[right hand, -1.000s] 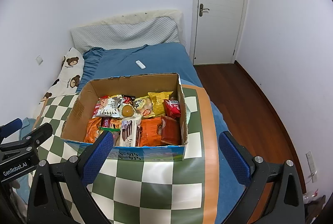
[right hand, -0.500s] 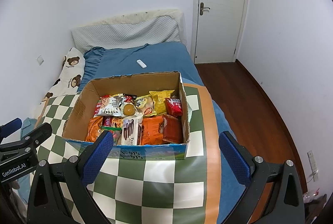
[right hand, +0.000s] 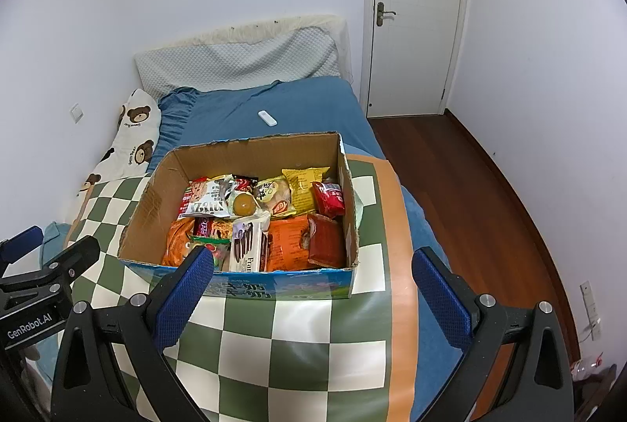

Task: Organize snacks

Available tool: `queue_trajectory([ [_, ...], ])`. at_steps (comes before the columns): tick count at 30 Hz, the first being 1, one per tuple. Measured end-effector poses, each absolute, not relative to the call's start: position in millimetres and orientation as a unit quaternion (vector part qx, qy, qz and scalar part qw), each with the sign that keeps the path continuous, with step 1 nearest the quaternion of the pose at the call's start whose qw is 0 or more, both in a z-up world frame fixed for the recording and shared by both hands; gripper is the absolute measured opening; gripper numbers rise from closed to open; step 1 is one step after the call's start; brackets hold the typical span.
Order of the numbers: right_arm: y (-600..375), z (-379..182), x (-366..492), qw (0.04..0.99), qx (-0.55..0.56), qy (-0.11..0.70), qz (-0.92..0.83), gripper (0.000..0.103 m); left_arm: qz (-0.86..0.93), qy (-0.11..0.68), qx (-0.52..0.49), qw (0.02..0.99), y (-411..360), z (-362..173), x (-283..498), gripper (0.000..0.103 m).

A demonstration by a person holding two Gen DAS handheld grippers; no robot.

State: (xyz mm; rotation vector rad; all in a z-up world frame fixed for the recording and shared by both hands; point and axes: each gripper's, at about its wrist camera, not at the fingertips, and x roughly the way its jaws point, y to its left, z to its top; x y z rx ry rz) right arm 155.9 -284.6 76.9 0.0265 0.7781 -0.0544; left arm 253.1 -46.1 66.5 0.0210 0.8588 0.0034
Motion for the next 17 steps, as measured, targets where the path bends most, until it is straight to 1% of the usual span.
queue_trajectory([
  [17, -280.0, 76.4, 152.6, 0.925, 0.013, 0.38, -0.026, 0.103, 0.004, 0.412, 0.012, 0.911, -41.8, 62.3, 251.8, 0.102],
])
